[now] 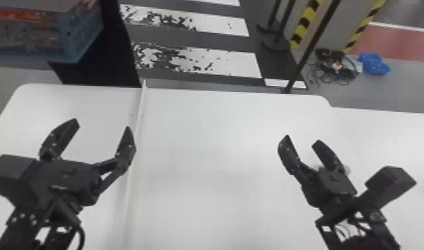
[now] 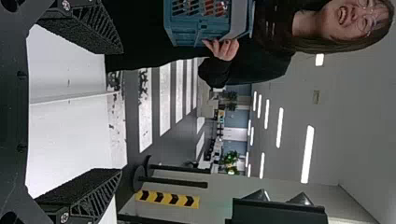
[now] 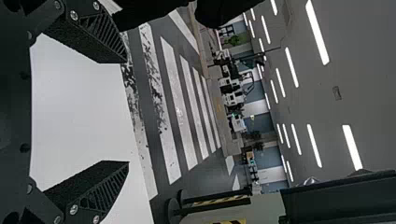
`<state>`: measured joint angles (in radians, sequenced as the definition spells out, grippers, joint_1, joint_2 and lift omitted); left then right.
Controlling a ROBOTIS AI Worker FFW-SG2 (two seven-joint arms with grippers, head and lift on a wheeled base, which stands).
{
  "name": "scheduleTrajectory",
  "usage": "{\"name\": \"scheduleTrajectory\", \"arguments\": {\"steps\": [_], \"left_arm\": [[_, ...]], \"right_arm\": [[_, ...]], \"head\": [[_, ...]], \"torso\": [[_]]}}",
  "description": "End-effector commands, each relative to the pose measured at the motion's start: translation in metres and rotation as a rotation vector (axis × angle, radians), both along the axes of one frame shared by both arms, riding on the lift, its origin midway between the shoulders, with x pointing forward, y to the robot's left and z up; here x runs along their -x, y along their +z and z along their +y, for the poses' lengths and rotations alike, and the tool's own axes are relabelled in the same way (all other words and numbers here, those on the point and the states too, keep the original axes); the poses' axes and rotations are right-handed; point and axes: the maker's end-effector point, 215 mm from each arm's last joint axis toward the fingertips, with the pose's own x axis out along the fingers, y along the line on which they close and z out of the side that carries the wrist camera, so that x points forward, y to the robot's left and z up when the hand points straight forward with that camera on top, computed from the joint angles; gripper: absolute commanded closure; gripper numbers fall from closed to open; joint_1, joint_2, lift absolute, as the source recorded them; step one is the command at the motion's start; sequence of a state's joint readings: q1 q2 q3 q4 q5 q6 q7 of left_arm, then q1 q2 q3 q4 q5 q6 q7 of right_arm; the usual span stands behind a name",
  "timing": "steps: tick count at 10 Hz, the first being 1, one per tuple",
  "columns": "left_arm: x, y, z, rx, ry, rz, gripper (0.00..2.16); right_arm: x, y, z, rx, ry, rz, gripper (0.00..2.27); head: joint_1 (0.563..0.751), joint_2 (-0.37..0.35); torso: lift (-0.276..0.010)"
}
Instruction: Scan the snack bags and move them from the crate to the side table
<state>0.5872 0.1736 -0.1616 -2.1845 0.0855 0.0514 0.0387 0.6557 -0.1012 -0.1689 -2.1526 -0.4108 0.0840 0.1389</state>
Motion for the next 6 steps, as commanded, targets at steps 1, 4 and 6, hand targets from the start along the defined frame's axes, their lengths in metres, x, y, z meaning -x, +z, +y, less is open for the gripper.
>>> {"name": "scheduleTrajectory", "arguments": {"steps": [1,4,6], "left_arm": [[0.0023,0.0047,-0.0002,0.004,0.000,-0.016,0.09],[0.0016,0.0057,0.0024,0.002,0.005,-0.018,0.09],[0.0016,0.0071,0.0000,0.005,0.002,-0.020,0.09]], "right_arm": [[0.0015,0.0019,-0.0043,-0.004,-0.005,-0.004,0.16],[0.0002,0.0048,-0.0040,-0.004,-0.005,-0.010,0.16],[0.0000,0.0060,-0.0054,-0.003,-0.006,-0.012,0.16]], "head": [[0.695,-0.177],[0.695,-0.185],[0.695,-0.182]], "torso": [[-0.087],[-0.087],[-0.087]]}}
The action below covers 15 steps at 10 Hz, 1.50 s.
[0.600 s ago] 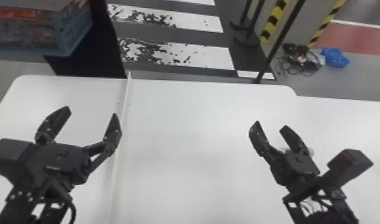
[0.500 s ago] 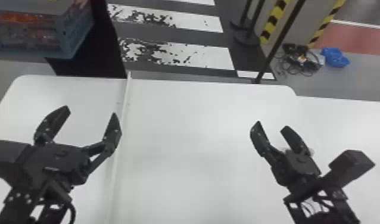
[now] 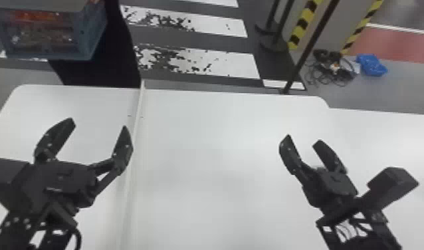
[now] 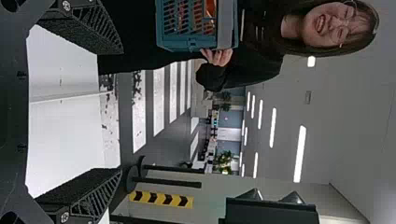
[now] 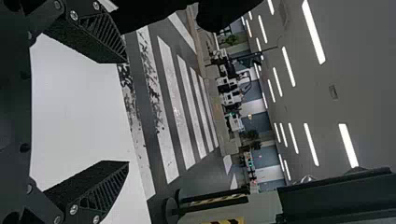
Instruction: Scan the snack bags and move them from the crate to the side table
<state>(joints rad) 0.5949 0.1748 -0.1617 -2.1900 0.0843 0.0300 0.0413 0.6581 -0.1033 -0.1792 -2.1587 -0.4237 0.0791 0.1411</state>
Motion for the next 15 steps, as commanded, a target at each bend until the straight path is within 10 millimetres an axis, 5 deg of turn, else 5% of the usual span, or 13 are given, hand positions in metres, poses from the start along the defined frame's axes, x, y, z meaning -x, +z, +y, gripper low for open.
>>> {"name": "scheduleTrajectory", "arguments": {"steps": [1,13,15], "left_arm": [[-0.001,0.001,-0.001,0.002,-0.001,0.000,0.09],[-0.007,-0.005,0.003,0.009,-0.001,0.025,0.08],[-0.024,-0.025,0.015,-0.010,0.004,0.117,0.09]], "right_arm": [[0.000,0.001,-0.001,0.001,-0.001,-0.001,0.16],[-0.003,0.006,0.002,-0.004,0.001,-0.020,0.16],[-0.004,0.004,0.003,-0.001,0.003,-0.013,0.16]], "head": [[0.695,-0.184],[0.695,-0.182],[0.695,-0.175]], "torso": [[-0.087],[-0.087],[-0.087]]}}
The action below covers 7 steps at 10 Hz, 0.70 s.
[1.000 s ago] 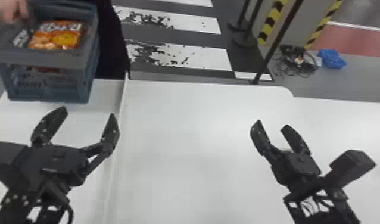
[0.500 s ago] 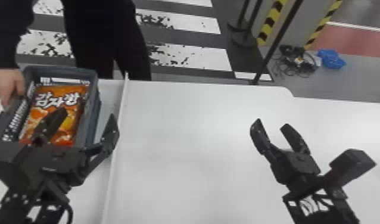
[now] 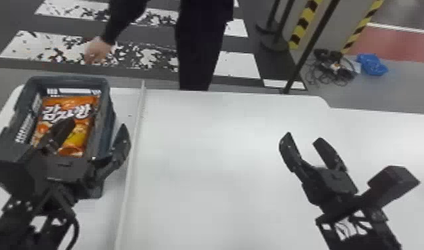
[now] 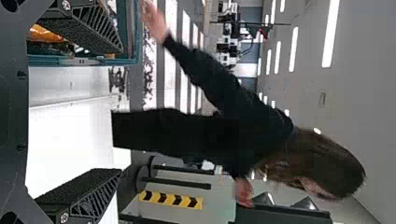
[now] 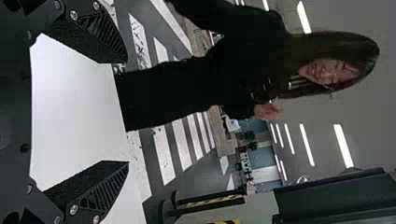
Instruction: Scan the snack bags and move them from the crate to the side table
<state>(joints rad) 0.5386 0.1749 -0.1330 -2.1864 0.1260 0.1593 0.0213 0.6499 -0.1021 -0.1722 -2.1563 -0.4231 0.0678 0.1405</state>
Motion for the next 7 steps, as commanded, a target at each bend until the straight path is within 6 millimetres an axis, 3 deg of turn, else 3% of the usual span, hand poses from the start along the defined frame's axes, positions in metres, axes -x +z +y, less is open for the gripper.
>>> {"name": "scheduleTrajectory", "arguments": {"steps": [1,4,7], "left_arm": [[-0.021,-0.012,0.018,0.013,0.021,0.077,0.09],[-0.051,-0.012,0.049,0.013,0.082,0.104,0.09],[-0.065,-0.038,0.091,0.025,0.147,0.197,0.10]], "right_arm": [[-0.001,-0.003,0.001,0.006,0.007,0.010,0.16],[-0.003,-0.010,0.001,0.017,0.019,0.028,0.16],[-0.006,-0.020,-0.001,0.022,0.031,0.053,0.16]], "head": [[0.695,-0.168],[0.695,-0.121],[0.695,-0.066]], "torso": [[-0.087],[-0.087],[-0.087]]}}
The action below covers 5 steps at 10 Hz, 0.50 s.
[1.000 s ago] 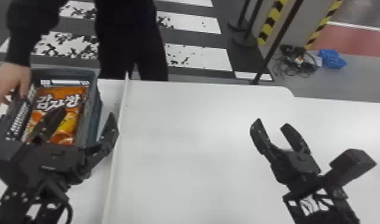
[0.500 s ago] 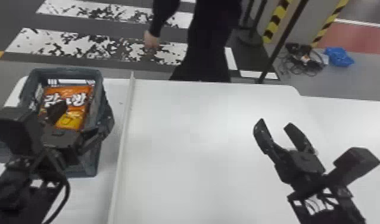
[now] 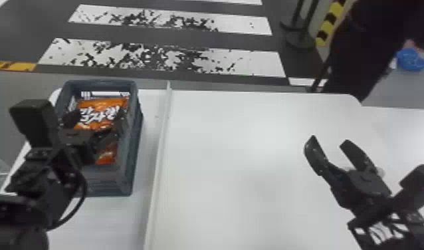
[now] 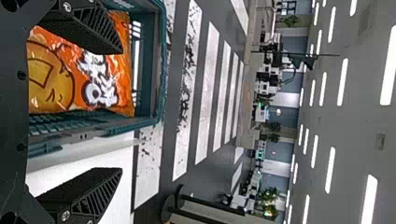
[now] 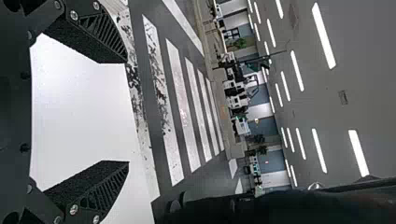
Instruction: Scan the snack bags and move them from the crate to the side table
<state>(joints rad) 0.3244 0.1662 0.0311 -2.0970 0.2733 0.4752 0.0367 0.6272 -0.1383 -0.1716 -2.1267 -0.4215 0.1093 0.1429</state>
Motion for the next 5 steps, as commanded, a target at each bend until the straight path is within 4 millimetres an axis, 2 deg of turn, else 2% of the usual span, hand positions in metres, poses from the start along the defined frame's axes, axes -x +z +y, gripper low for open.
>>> {"name": "scheduleTrajectory", "arguments": {"steps": [1,3,5], "left_arm": [[-0.004,-0.009,0.015,0.001,0.021,0.028,0.10],[-0.012,-0.032,0.023,0.011,0.024,0.108,0.10],[-0.021,-0.037,0.031,0.011,0.037,0.124,0.10]], "right_arm": [[-0.001,-0.004,-0.002,0.002,0.006,0.012,0.16],[-0.003,-0.004,-0.003,0.008,0.014,0.017,0.16],[-0.002,-0.008,-0.006,0.011,0.014,0.026,0.16]], "head": [[0.695,-0.057],[0.695,-0.032],[0.695,-0.023]], "torso": [[-0.087],[-0.087],[-0.087]]}}
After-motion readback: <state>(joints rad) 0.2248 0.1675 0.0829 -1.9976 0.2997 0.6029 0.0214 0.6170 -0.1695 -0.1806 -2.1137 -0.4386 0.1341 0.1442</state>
